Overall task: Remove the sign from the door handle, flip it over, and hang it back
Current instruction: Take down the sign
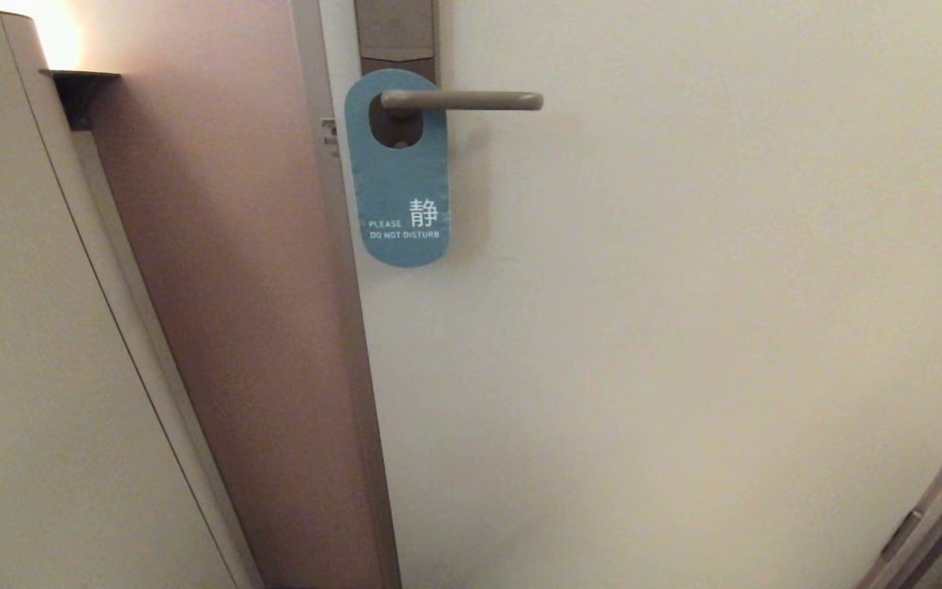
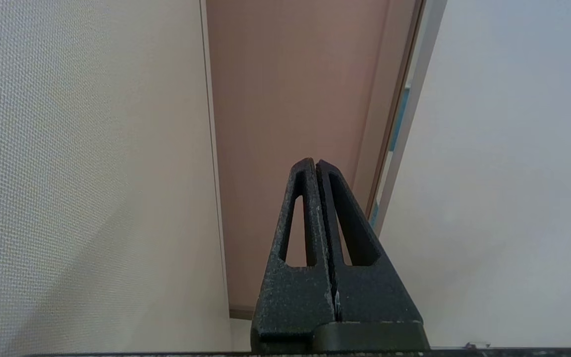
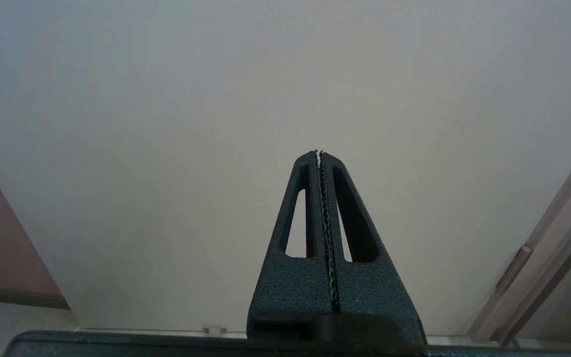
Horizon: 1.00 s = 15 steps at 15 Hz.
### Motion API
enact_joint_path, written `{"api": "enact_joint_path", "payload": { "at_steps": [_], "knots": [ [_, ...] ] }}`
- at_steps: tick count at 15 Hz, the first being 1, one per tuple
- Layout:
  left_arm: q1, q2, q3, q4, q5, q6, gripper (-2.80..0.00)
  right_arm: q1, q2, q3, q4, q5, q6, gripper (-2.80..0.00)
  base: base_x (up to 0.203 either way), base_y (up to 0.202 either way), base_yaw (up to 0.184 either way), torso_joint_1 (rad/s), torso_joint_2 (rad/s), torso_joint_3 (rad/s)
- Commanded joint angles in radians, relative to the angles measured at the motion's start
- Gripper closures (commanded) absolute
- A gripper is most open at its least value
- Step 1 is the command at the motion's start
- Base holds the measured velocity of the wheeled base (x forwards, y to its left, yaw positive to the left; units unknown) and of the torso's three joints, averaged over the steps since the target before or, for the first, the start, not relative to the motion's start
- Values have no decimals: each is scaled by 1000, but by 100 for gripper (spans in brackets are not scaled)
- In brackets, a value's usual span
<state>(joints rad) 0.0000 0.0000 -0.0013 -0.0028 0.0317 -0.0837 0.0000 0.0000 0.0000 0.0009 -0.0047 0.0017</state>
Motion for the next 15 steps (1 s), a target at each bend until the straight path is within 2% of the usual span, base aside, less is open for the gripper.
{"api": "enact_joint_path", "payload": {
  "at_steps": [1,9,12,15],
  "knots": [
    [0,0,0,0,1,-1,0,0,0,0,1,0,0,0,0,0,0,0,0,0],
    [1,1,0,3,-4,9,0,0,0,0,-1,0,0,0,0,0,0,0,0,0],
    [0,2,0,3,-15,68,0,0,0,0,0,0,0,0,0,0,0,0,0,0],
    [0,2,0,3,-27,78,0,0,0,0,-1,0,0,0,0,0,0,0,0,0]
  ]
}}
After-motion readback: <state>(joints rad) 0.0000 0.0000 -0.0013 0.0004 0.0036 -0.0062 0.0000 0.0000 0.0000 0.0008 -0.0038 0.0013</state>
